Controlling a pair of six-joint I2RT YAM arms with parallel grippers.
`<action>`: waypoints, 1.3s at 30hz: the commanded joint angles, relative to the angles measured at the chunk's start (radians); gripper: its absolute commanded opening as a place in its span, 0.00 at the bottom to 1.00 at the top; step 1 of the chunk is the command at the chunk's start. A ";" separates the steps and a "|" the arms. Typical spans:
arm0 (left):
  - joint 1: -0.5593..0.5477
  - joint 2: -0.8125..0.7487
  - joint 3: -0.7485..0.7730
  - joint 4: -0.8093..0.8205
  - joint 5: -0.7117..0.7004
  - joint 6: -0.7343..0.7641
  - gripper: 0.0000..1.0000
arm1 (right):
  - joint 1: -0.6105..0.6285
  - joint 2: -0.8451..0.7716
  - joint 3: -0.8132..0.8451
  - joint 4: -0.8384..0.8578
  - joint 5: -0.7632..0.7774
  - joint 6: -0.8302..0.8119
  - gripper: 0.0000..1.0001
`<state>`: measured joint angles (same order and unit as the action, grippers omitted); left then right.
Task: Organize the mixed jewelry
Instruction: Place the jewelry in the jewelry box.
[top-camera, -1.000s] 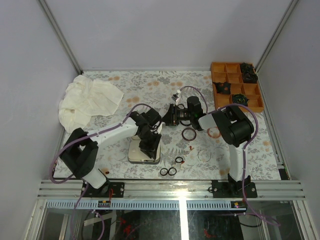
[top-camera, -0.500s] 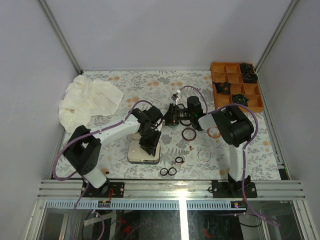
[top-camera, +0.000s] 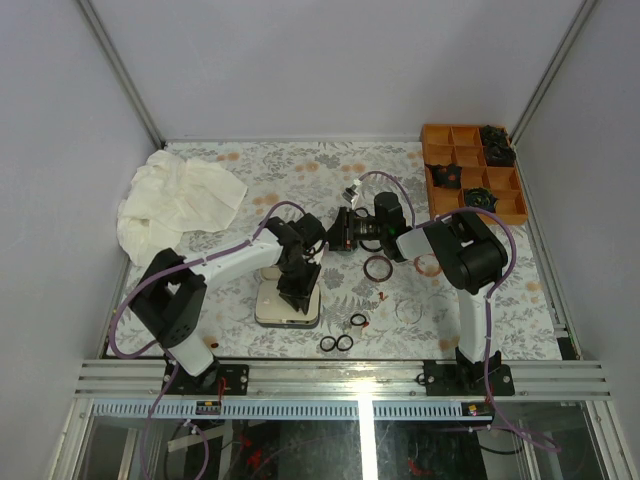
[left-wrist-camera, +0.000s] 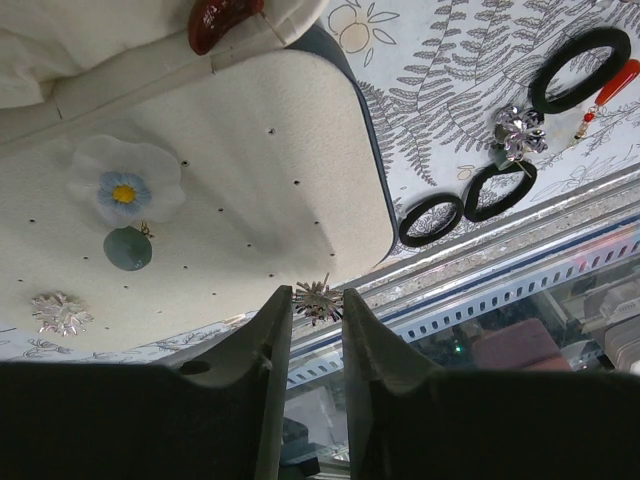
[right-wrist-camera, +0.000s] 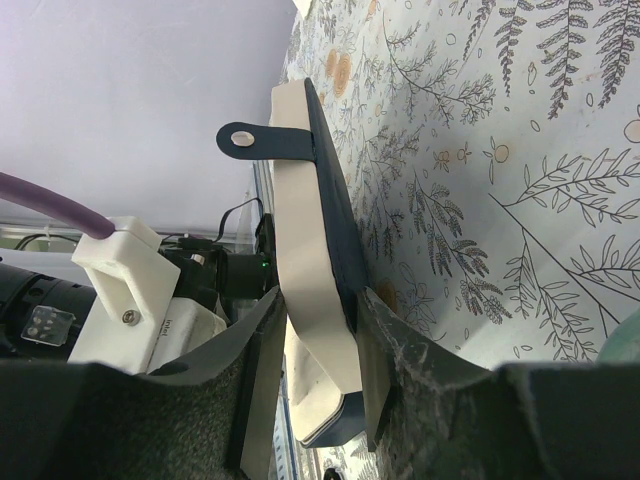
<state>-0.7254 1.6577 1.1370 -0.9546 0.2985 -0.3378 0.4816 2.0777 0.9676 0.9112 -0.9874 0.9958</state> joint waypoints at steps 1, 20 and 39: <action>0.005 0.015 0.008 -0.008 -0.004 0.020 0.00 | 0.014 -0.037 0.020 0.072 -0.033 0.023 0.39; -0.013 0.045 0.040 0.012 -0.032 0.019 0.00 | 0.013 -0.035 0.022 0.088 -0.036 0.036 0.39; -0.029 0.058 0.041 0.040 -0.026 0.016 0.00 | 0.014 -0.029 0.020 0.107 -0.037 0.049 0.39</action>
<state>-0.7456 1.7027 1.1564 -0.9375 0.2691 -0.3336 0.4839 2.0777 0.9676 0.9337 -0.9890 1.0142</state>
